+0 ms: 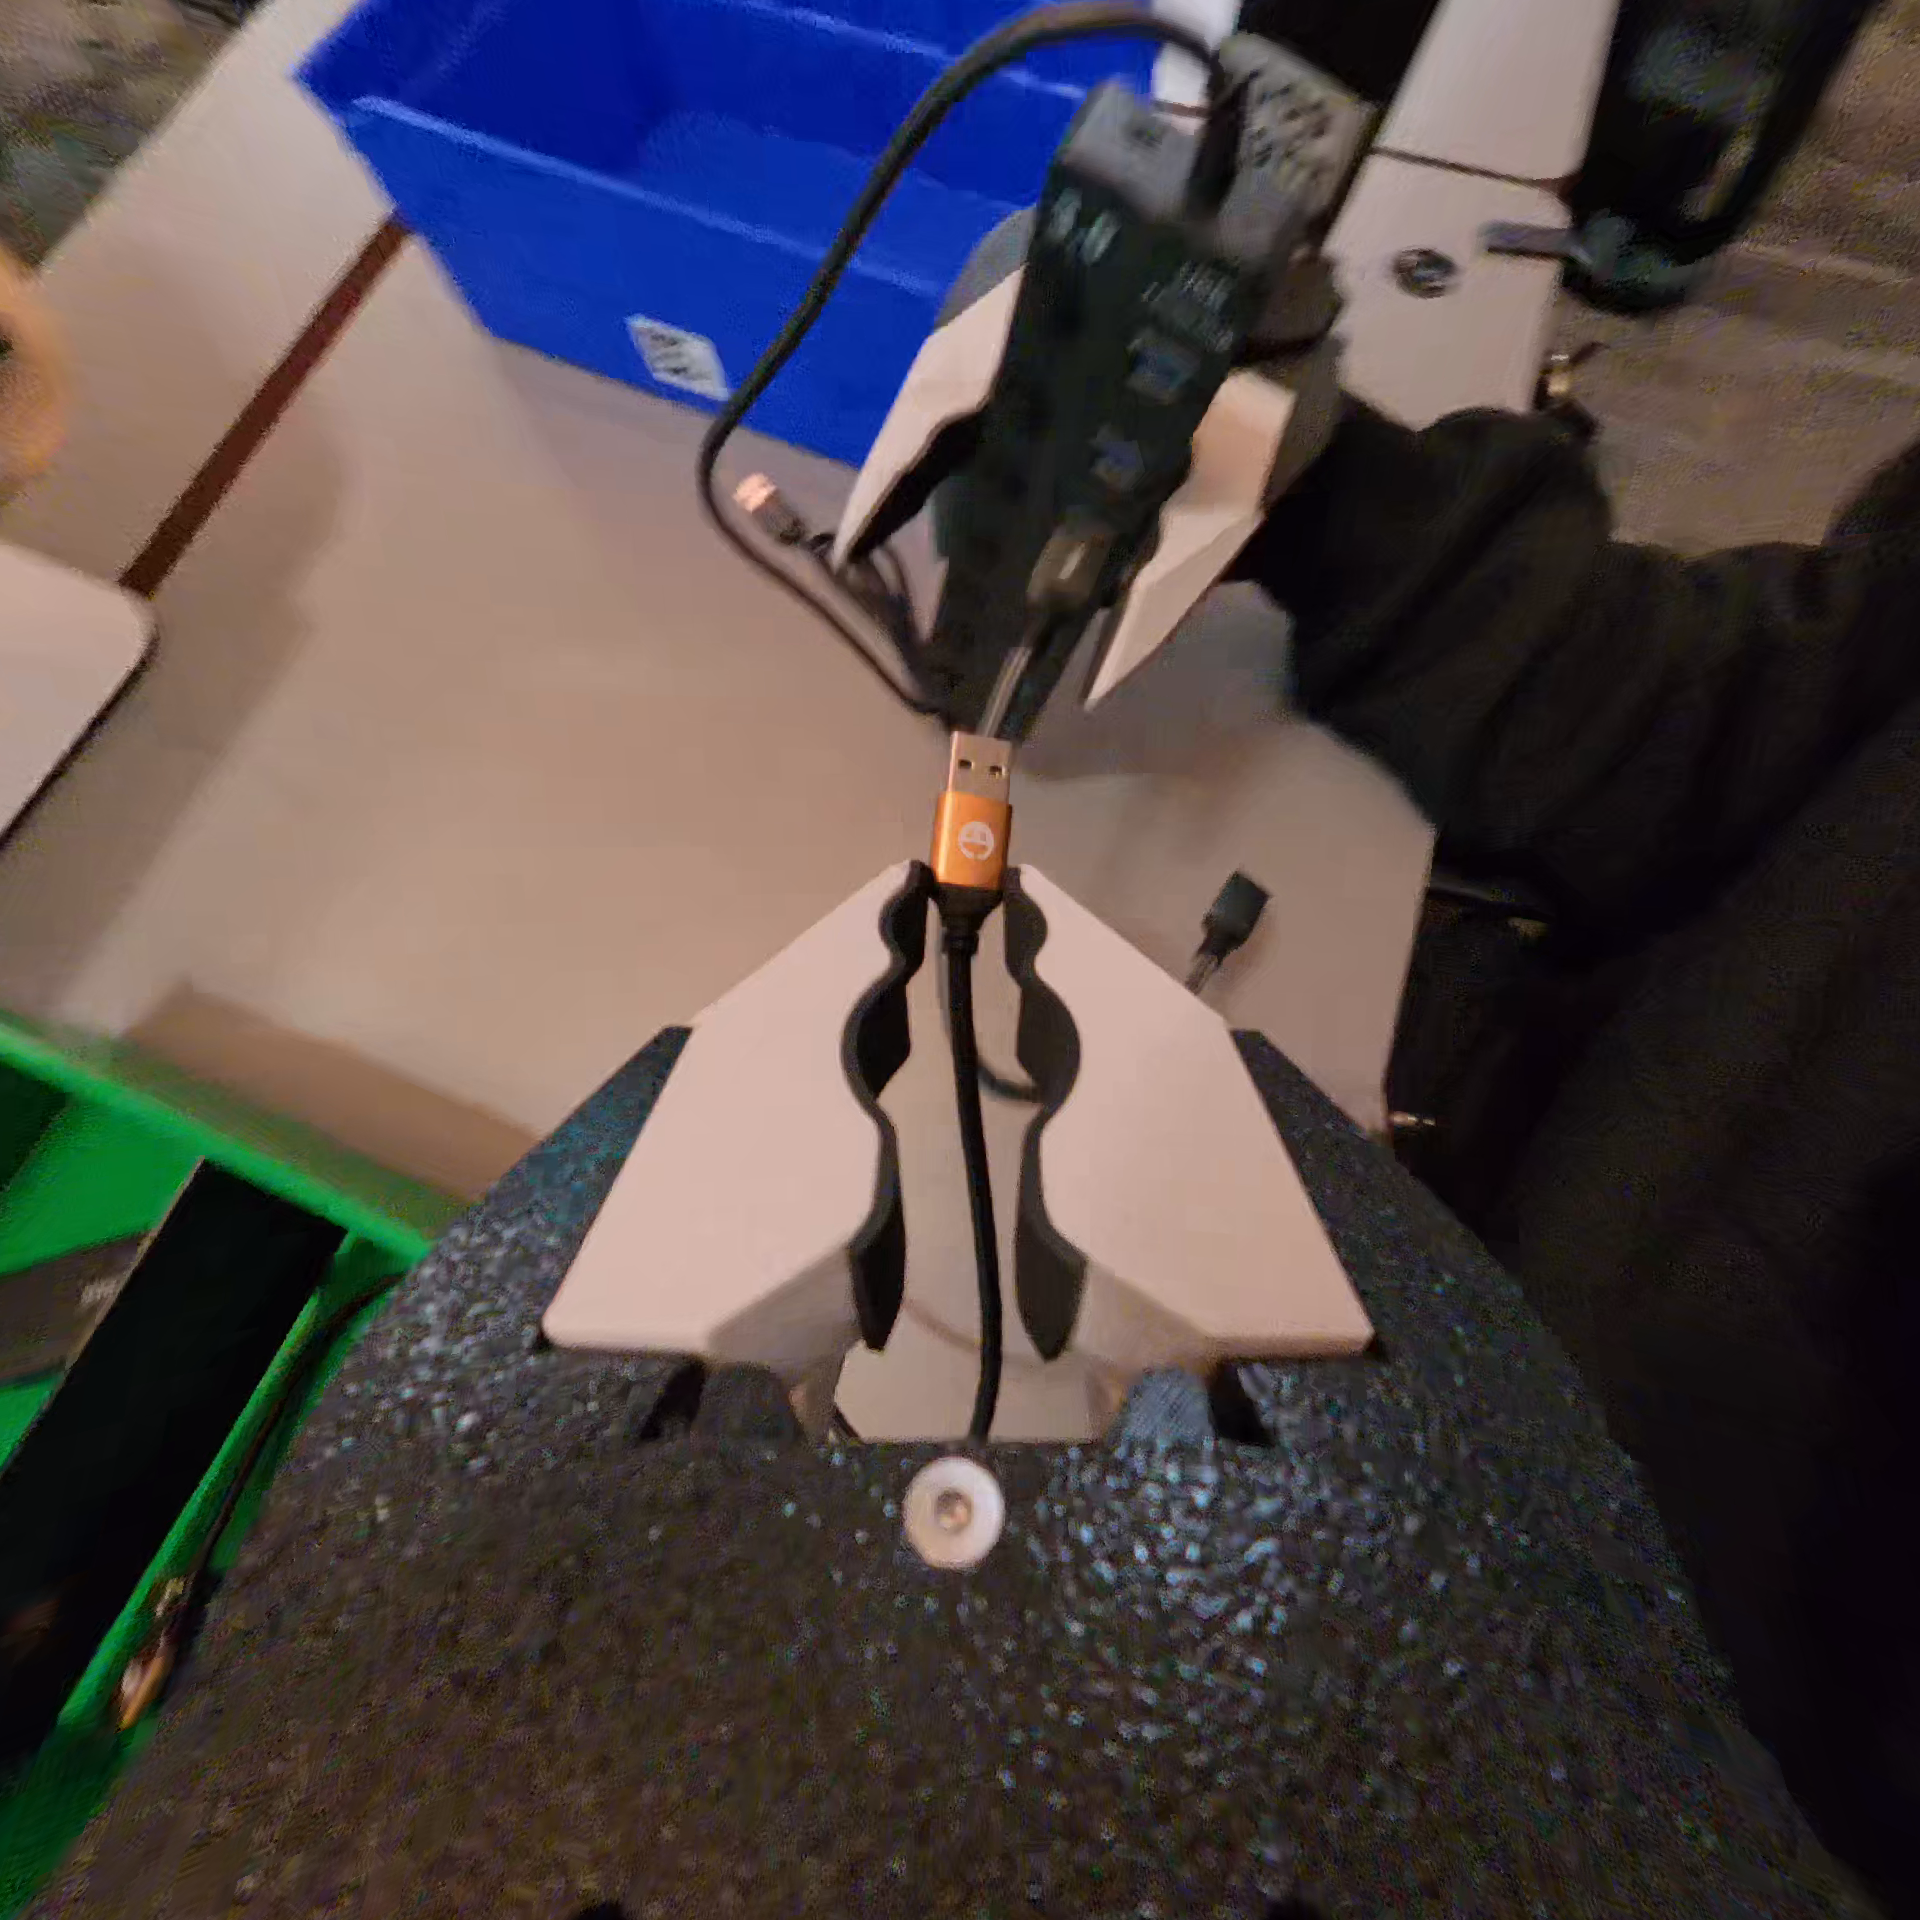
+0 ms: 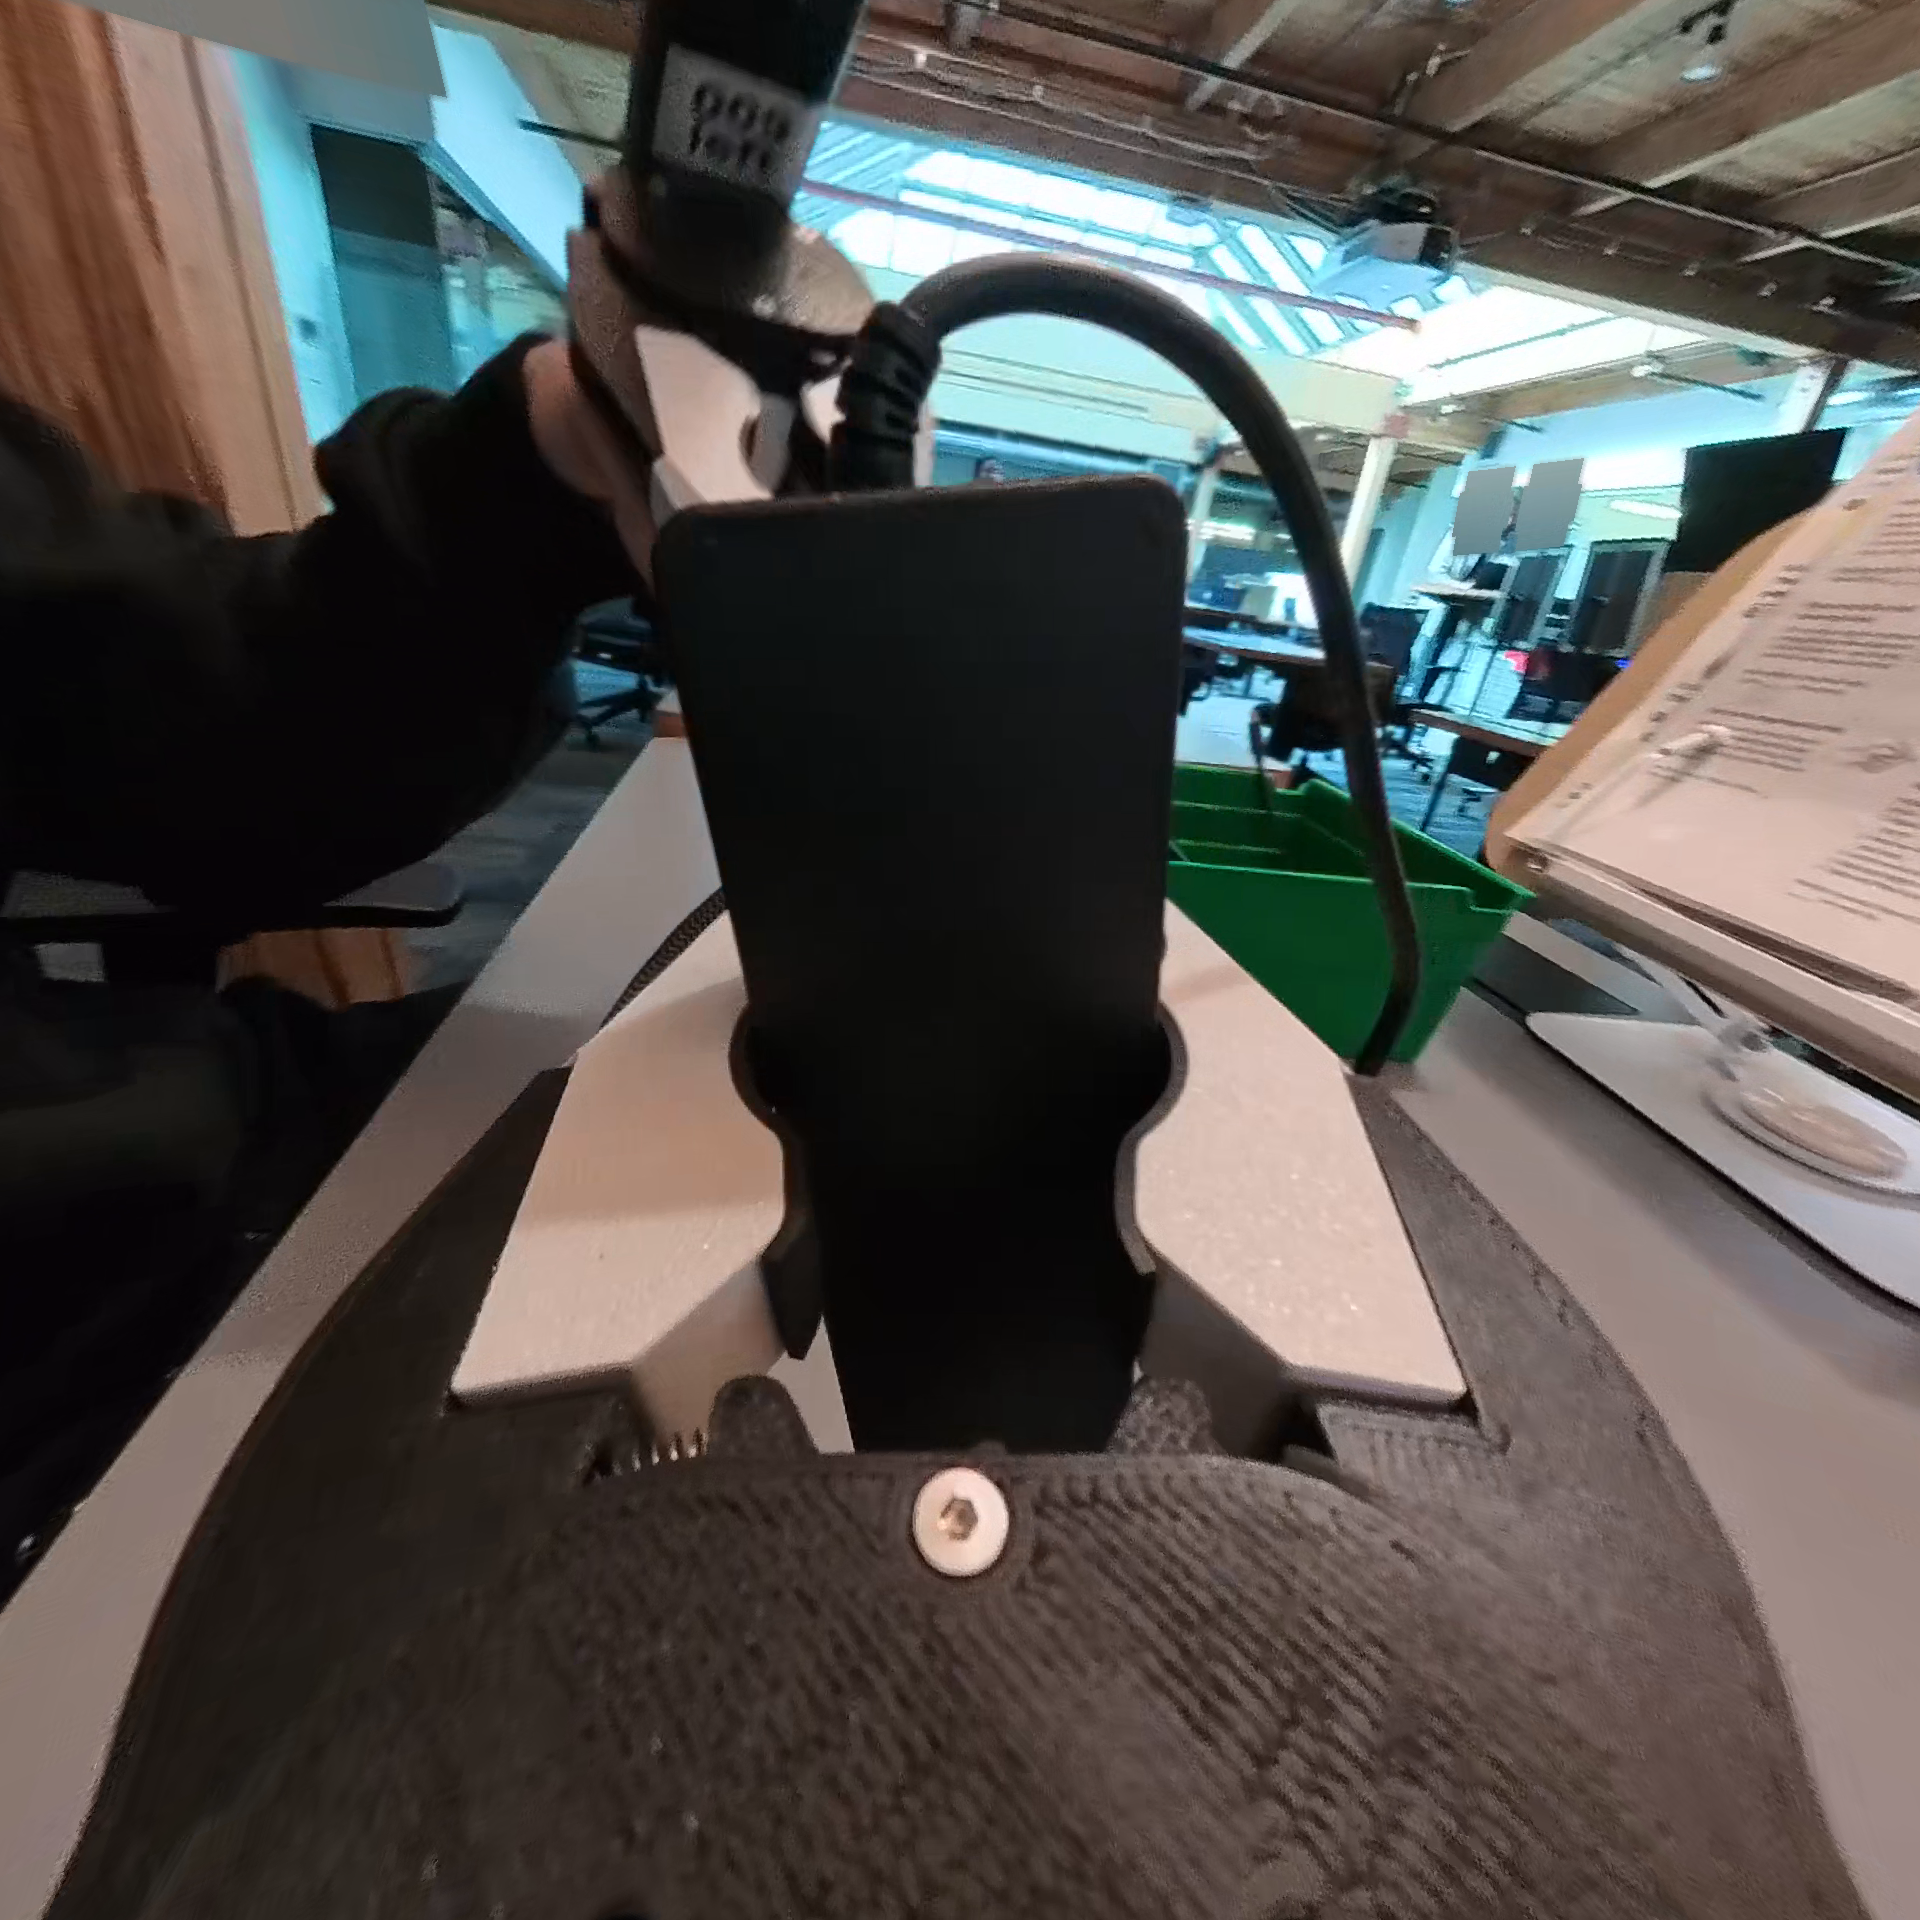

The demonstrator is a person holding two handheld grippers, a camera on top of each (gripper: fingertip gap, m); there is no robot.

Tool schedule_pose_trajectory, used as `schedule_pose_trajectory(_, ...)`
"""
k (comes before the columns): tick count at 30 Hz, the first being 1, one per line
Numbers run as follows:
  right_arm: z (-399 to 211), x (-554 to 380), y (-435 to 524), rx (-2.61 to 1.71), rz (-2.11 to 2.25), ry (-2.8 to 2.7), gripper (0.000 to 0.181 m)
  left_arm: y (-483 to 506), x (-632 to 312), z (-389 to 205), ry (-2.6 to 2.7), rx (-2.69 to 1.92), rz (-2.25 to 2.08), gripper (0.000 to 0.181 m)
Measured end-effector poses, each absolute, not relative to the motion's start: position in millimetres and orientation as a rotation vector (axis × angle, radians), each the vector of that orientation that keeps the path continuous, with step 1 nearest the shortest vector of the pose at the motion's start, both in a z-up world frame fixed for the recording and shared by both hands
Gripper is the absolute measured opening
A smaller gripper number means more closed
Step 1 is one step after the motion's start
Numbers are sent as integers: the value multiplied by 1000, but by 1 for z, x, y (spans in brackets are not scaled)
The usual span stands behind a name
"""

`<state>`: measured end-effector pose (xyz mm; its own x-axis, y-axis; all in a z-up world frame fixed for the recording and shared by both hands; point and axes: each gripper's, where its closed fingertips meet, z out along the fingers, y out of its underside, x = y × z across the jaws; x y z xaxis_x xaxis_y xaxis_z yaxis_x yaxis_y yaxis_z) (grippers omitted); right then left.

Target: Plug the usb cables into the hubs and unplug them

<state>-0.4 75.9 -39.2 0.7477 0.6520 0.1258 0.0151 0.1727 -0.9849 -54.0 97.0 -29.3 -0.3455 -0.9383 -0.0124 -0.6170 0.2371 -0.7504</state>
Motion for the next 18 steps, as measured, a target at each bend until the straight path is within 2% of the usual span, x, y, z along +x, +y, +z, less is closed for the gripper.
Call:
schedule_pose_trajectory(7,-42,-19,77,-1329,544,-669,63,56,-31,-35,2351,-1351,-806,12)
schedule_pose_trajectory(18,-43,-23,74,-1332,565,-696,63,49,-14,-42,2392,-1345,-774,12)
